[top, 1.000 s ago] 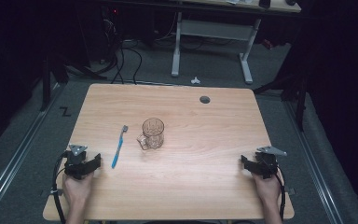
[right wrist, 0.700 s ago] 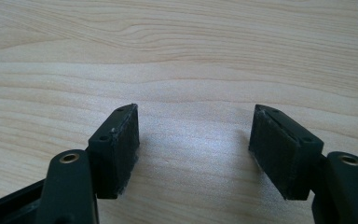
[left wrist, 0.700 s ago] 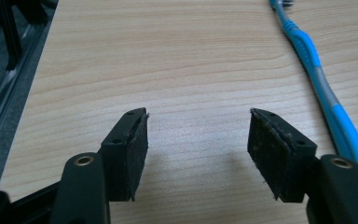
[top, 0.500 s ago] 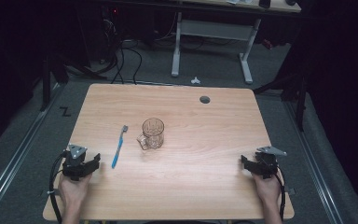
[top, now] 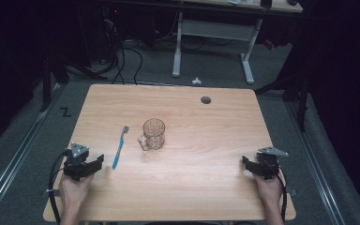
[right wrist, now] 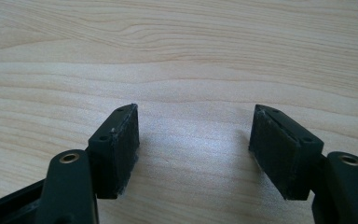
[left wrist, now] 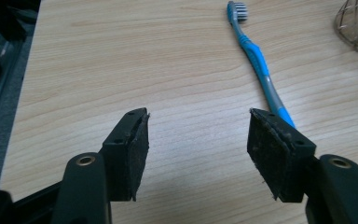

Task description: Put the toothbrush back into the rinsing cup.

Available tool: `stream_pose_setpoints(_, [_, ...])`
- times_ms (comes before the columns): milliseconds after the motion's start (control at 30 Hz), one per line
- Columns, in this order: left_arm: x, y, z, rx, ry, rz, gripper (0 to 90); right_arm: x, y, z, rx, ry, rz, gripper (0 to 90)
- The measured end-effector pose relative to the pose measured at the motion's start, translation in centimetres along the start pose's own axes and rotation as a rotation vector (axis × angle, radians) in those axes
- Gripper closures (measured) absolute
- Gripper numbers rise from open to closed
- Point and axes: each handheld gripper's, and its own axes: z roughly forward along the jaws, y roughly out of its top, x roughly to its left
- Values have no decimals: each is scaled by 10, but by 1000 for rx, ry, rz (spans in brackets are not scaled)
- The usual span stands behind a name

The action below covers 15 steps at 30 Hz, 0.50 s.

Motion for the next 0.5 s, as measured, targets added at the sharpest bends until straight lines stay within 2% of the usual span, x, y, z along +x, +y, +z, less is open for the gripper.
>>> stream_pose_setpoints(267, [-8,11,-1,34,-23,20,400,0,0,0,0,0,0,332])
stream_pose_setpoints(500, [-14,21,4,101,-38,51,425,0,0,0,1,1,2,332])
